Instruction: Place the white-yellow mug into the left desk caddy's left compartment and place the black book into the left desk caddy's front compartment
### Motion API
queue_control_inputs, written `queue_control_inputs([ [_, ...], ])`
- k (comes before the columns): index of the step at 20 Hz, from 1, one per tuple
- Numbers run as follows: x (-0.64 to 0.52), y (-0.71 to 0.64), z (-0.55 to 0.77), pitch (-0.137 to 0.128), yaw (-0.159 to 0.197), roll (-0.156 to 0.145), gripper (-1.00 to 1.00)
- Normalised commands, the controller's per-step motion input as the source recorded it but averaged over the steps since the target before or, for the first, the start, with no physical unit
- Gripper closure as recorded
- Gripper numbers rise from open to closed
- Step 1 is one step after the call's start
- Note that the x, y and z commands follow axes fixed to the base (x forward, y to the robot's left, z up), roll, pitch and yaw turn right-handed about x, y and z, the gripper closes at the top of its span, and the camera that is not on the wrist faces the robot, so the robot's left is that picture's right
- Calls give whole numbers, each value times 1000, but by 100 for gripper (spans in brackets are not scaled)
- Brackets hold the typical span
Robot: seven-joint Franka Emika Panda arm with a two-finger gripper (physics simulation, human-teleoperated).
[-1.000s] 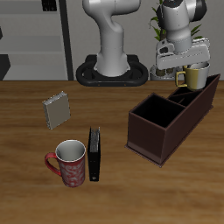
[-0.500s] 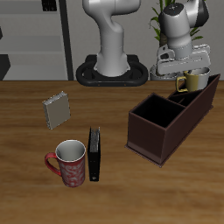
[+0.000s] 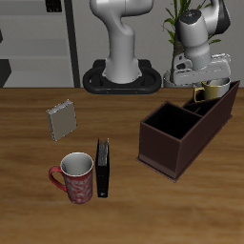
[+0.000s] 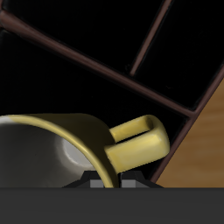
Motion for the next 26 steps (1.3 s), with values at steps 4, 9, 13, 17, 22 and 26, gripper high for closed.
queue_control_inputs([
  [4, 66, -2, -270, 59, -13, 0, 100],
  [9, -6, 46, -133, 23, -17, 0, 100],
  [13, 70, 64, -183, 68, -22, 24, 100],
  [17, -32, 109, -127, 50, -36, 110, 100],
  [22, 87, -100, -140, 136, -121, 72, -100],
  [26, 25, -108, 60, 28, -47, -31, -100],
])
